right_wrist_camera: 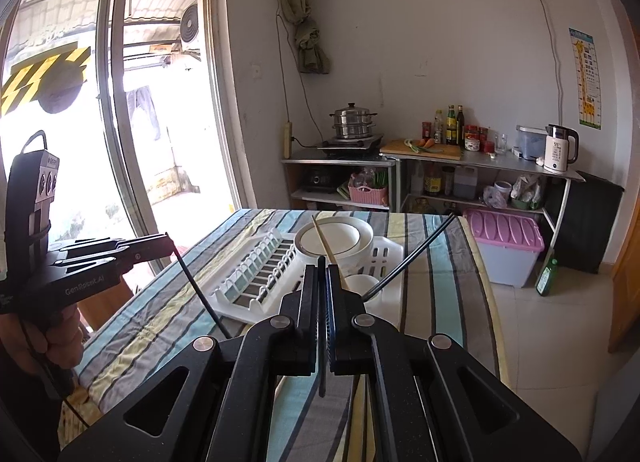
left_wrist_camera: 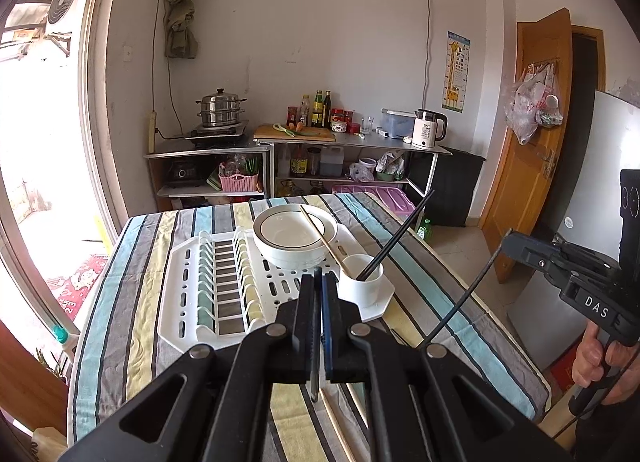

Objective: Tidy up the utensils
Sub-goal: 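Lift both held chopsticks and carry them over the white cup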

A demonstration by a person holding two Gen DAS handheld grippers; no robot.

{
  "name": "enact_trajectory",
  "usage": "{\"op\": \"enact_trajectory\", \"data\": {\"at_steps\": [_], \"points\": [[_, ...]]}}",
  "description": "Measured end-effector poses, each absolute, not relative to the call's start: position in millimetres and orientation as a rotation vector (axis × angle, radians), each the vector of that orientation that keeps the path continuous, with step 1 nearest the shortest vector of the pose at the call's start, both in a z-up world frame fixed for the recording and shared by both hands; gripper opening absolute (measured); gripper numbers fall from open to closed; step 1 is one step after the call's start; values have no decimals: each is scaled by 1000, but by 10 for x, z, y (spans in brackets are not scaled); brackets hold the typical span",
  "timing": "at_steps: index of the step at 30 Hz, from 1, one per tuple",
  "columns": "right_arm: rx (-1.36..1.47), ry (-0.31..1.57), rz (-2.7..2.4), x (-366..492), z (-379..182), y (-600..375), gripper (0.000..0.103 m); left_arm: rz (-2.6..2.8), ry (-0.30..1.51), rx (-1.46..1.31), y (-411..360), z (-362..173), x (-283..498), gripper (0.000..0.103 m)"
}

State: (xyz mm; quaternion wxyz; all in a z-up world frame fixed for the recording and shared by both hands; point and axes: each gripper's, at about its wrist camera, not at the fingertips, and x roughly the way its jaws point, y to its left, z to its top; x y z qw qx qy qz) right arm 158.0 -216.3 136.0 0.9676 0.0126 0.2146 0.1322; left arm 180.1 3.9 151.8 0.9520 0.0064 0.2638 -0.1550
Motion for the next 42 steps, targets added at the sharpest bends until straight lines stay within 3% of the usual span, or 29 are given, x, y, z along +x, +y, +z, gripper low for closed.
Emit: {"op": "enact_trajectory", "data": {"at_steps": [26, 42], "points": [[66, 336, 212, 2340, 1959, -2382, 3, -396, 538, -1, -583, 2210, 2861, 3], [100, 364, 204, 2784, 1856, -2426, 3, -432, 593, -24, -776, 1996, 3314, 3]]}}
